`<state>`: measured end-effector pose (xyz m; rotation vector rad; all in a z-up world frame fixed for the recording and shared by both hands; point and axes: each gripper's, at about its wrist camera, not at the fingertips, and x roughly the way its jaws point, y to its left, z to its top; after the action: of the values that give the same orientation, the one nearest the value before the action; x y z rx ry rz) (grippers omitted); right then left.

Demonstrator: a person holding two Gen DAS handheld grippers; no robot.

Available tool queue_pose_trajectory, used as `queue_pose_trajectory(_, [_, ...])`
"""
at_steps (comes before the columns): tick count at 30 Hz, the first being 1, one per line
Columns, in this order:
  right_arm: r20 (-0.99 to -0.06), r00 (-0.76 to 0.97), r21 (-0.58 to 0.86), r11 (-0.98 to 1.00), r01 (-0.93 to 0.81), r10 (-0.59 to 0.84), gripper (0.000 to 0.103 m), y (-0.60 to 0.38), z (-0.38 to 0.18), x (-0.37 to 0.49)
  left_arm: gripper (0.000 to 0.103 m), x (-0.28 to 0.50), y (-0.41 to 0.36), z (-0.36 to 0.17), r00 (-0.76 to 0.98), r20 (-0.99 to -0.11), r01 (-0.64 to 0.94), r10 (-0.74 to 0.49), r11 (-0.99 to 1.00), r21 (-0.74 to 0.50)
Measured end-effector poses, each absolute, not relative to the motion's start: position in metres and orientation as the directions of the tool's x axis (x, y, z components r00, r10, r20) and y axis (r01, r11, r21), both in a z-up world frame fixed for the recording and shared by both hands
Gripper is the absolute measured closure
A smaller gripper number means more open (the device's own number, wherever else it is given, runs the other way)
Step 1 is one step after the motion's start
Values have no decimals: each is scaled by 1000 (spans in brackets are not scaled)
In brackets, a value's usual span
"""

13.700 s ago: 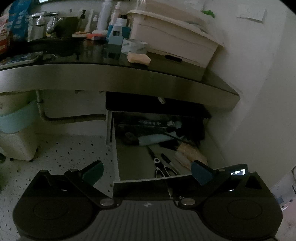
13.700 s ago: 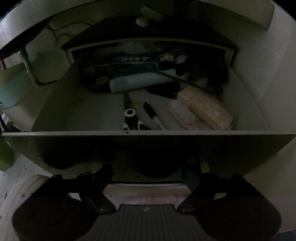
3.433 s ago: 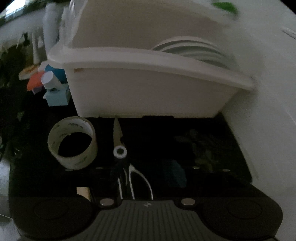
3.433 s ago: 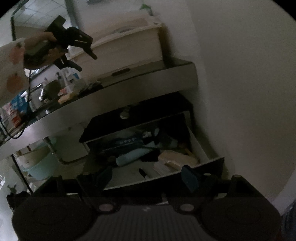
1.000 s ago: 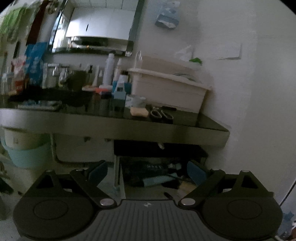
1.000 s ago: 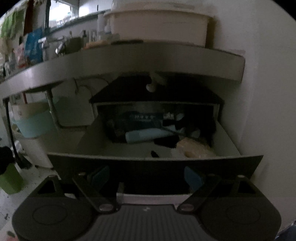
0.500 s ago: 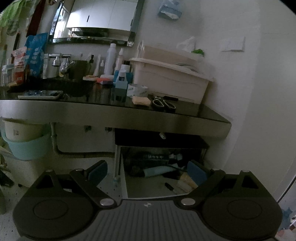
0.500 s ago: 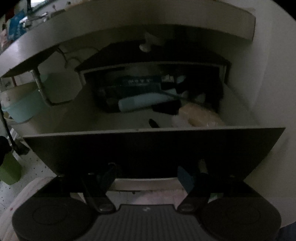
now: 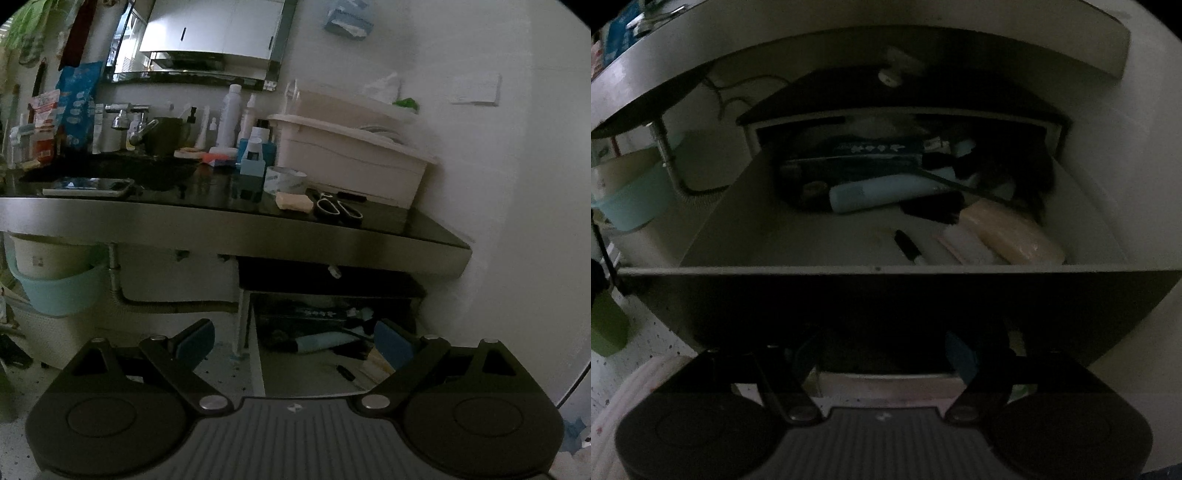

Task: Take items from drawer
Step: 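Press the right tool against the black drawer front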

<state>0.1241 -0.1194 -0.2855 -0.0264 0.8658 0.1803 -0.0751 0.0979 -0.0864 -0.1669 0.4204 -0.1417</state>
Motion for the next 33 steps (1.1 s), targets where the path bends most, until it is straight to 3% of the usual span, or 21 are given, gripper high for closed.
queue_pose_trajectory(12, [-768,619,74,983,-167,163,28,-123,-287,128,9,-70,100,-85,900,-399,102,-173,976,-193])
queue_pose_trajectory(17, [-772,615,73,983,-167,161,22,-124,-288,130,9,-68,100,-84,898,-403,102,-174,975,-195])
queue_pose_trajectory(33, [-781,603,72,983,-172,162,21,-126,-288,134,9,-65,99,-79,895,-411,96,-174,974,-204])
